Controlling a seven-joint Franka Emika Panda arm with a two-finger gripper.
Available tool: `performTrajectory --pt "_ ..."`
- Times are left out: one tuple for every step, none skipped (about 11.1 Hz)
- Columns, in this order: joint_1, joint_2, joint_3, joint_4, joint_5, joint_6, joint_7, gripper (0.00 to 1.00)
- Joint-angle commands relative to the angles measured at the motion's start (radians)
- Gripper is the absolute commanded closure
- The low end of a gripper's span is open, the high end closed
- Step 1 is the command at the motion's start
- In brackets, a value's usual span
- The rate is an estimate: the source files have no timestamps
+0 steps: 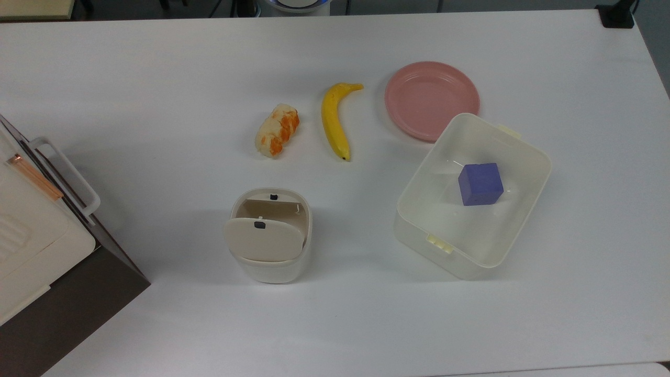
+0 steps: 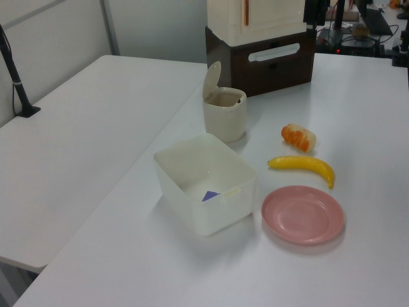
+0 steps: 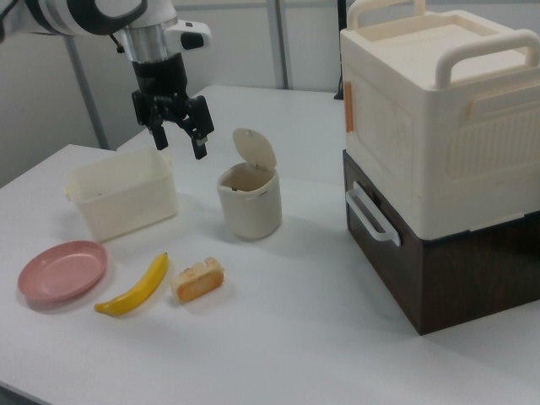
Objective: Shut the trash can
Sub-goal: 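Move the gripper down over the cream trash can's open lid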
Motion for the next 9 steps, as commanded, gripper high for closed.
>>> performTrajectory --pt "0.017 -0.006 -0.001 -0.006 -0.064 0.009 0.071 0.0" --pt "0.017 -0.004 0.025 -0.002 -0.096 0.009 0.101 0.0" --pt "0.017 -0.004 0.062 0.0 -0.155 0.006 0.123 0.16" --pt "0.015 -0.003 0.067 0.0 -0.167 0.004 0.135 0.45" --pt "0.017 -0.001 0.07 -0.002 -0.164 0.006 0.134 0.84" --pt "0.018 0.02 0.071 0.001 -0.161 0.009 0.139 1.0" --pt "0.018 0.045 0.076 0.003 -0.163 0.013 0.126 1.0" --pt "0.018 0.095 0.094 0.012 -0.164 0.035 0.116 1.0" --pt "0.017 0.164 0.12 0.062 -0.169 0.076 0.125 1.0"
